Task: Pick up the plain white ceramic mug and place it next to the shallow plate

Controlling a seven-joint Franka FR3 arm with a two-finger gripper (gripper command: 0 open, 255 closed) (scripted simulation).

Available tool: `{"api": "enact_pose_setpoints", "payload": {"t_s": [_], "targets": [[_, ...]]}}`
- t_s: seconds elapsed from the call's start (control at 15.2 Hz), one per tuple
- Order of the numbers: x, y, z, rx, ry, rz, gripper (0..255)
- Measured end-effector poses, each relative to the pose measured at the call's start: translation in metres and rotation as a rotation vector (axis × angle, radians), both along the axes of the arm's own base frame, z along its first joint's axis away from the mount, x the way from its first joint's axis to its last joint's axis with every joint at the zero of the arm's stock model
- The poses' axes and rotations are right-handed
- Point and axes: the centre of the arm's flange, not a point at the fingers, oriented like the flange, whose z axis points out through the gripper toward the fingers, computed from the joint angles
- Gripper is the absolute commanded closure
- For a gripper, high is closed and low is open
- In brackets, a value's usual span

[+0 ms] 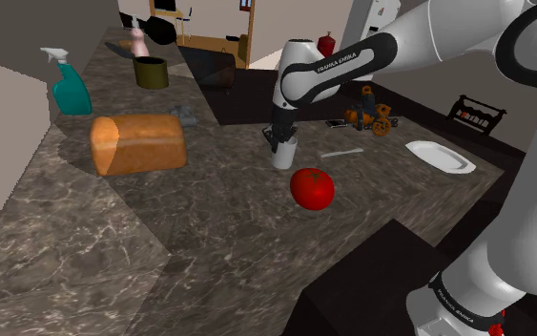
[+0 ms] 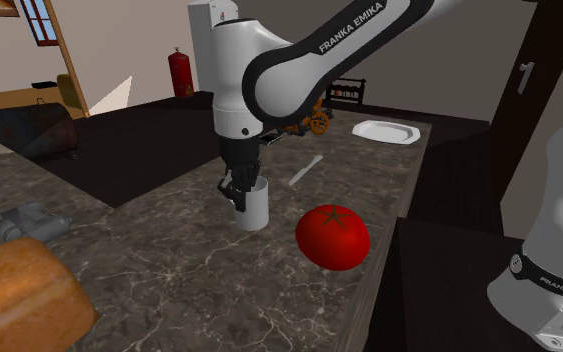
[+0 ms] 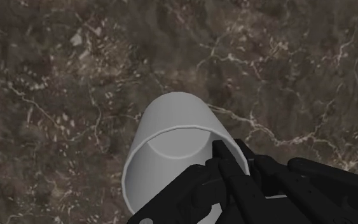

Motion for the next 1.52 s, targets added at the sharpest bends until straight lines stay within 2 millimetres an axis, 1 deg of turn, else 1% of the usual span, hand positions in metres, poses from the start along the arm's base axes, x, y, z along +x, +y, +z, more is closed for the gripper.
{"api": "enact_pose_setpoints", "payload": {"t_s": [0.13, 0.46, 1.52], "targets": [[0.000, 0.000, 0.002, 0.000, 0.000, 0.000, 255], [0.000, 0.000, 0.025, 0.000, 0.000, 0.000, 255], [0.000, 0.000, 0.110, 0.000, 0.000, -0.001, 255]]}}
